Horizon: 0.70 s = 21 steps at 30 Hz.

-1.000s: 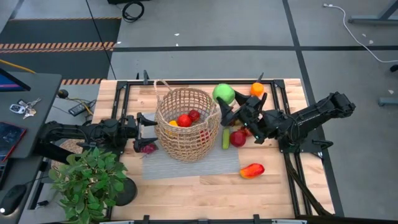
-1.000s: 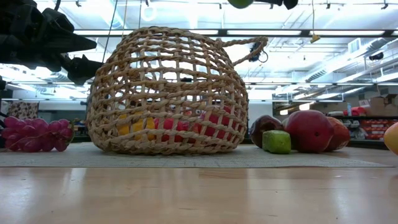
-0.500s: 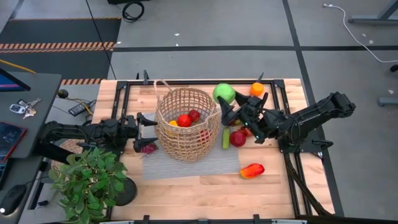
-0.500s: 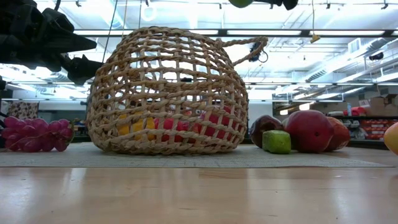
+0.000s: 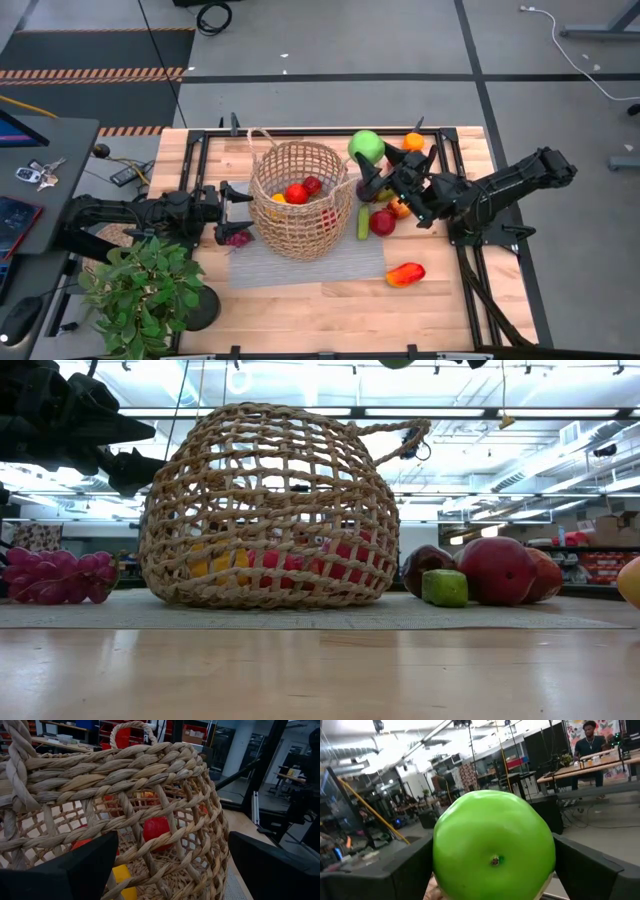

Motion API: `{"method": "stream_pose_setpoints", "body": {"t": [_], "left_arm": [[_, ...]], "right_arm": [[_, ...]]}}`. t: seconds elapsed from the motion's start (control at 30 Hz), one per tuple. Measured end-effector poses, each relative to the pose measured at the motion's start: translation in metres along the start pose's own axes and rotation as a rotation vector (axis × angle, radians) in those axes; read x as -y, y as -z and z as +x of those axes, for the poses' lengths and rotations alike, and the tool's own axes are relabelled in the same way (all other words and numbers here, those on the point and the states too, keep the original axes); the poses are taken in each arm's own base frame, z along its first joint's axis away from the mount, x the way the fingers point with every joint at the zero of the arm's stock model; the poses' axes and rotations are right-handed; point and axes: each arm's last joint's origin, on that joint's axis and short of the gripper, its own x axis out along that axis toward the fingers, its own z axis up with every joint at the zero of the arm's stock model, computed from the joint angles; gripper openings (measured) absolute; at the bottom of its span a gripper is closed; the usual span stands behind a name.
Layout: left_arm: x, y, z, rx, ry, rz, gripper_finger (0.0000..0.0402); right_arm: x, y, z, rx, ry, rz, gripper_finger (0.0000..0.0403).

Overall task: Build produce basket
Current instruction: Put the green apple into the brown basket

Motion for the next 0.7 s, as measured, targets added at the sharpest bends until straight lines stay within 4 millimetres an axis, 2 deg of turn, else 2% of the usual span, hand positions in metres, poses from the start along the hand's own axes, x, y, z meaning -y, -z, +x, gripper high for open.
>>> {"method": "stream_pose_setpoints", "body": {"t": [0.37, 0.7], "left_arm": [[0.0, 0.0, 0.0, 0.0, 0.0, 0.0, 0.0386], [0.0, 0.0, 0.0, 0.0, 0.0, 0.0, 0.0386]], "right_arm": [[0.021, -0.002, -0.002, -0.177, -0.12, 0.097, 0.0369], [0.025, 0.018, -0.003, -0.35, -0.196, 0.013, 0.0369]]}}
